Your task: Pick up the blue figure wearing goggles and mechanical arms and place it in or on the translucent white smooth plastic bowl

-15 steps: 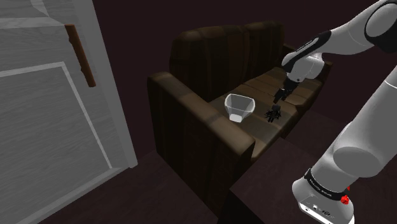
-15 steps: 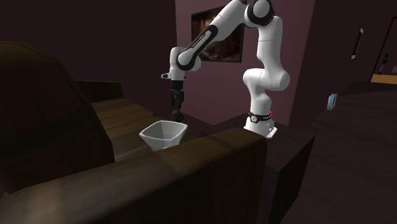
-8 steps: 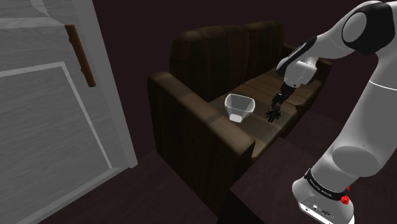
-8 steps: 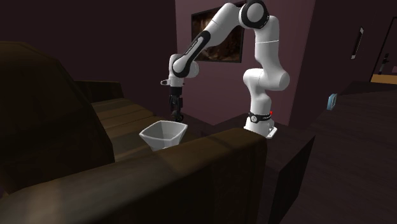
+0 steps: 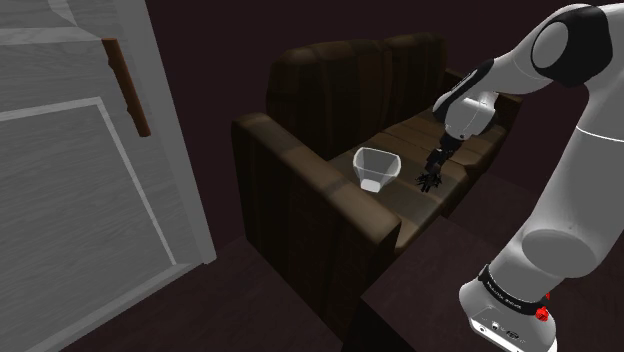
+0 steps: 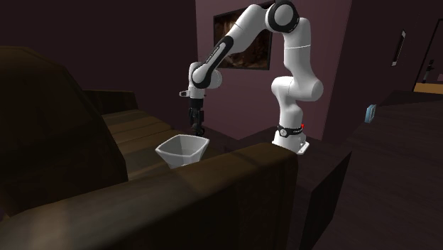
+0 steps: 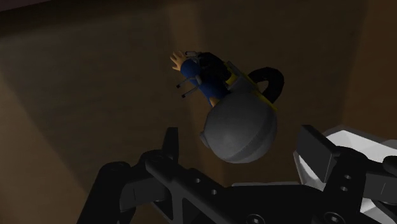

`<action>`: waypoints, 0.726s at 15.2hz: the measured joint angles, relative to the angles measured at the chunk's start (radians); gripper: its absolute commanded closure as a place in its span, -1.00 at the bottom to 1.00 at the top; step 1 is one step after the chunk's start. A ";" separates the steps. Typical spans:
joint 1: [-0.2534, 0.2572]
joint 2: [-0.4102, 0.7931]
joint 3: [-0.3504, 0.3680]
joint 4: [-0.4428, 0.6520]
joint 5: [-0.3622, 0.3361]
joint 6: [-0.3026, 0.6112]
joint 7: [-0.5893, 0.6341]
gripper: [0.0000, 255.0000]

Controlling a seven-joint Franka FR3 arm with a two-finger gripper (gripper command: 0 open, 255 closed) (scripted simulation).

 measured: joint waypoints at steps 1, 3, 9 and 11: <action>0.000 0.000 0.000 0.000 0.000 0.000 0.000 1.00; 0.000 0.000 0.000 0.000 0.000 0.000 0.000 1.00; 0.000 0.000 0.001 0.001 0.001 -0.001 0.000 1.00; 0.002 -0.007 -0.003 0.000 -0.009 -0.004 0.007 1.00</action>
